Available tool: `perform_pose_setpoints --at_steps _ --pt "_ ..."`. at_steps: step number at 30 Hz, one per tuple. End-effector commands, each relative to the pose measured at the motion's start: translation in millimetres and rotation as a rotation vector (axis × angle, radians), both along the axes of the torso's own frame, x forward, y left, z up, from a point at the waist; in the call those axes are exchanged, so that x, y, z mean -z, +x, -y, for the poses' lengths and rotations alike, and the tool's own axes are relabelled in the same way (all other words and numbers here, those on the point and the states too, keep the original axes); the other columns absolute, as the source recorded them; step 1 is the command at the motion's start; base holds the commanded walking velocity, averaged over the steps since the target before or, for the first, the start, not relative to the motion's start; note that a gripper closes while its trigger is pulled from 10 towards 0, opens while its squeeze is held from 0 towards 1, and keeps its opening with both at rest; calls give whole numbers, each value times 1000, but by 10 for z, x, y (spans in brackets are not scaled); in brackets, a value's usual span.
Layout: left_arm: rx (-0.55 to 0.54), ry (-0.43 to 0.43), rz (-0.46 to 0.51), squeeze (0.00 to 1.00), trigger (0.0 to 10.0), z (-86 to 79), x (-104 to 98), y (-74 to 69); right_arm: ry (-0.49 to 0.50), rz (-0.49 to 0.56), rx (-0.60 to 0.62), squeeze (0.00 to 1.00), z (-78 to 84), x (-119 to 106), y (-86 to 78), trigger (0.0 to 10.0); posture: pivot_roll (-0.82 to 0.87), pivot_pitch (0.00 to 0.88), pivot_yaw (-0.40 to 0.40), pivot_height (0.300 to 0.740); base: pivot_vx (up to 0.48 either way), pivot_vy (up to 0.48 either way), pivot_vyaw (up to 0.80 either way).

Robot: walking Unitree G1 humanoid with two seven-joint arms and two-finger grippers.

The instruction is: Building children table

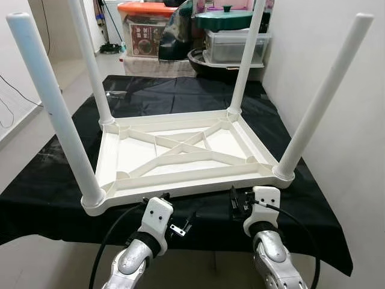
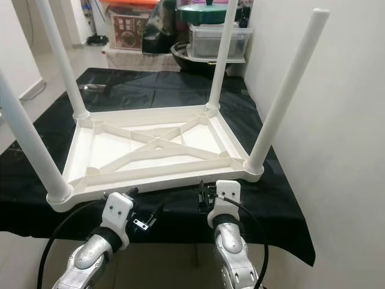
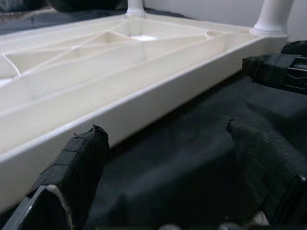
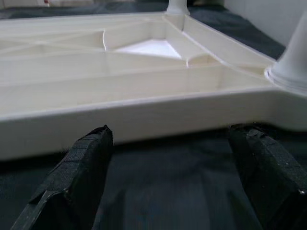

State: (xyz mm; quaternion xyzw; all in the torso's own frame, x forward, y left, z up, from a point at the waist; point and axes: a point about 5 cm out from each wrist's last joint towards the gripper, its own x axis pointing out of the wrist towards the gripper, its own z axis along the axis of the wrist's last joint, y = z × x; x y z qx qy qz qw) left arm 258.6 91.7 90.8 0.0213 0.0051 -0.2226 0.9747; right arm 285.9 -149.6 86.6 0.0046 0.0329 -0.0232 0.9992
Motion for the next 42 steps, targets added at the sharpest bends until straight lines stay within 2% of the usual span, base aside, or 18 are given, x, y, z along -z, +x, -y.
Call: perform_pose_setpoints --at_steps 1,13,19,27,38,42 --pt "0 13 -27 0 10000 5 50 -24 5 -27 -8 0 -13 44 -24 10000 27 0 -35 740 -341 0 0" --pt "-10 12 -30 0 10000 0 40 -7 15 -61 -8 0 0 33 -23 10000 28 0 -35 740 -392 0 0" --pt "-11 12 -37 0 10000 -6 42 -1 19 -69 -11 0 -5 28 -20 10000 27 0 -33 740 -353 328 0" --pt "-9 34 -46 0 10000 -3 51 2 19 -69 -28 0 -29 10 -24 10000 27 0 -33 740 0 0 0" --pt "-62 35 -53 0 10000 -51 49 22 16 -58 -65 0 -81 -23 -29 10000 28 0 -31 740 0 0 0" --pt "-65 41 -67 0 10000 -50 65 29 18 -63 -66 0 -83 -24 -29 10000 29 0 -33 740 0 281 0"
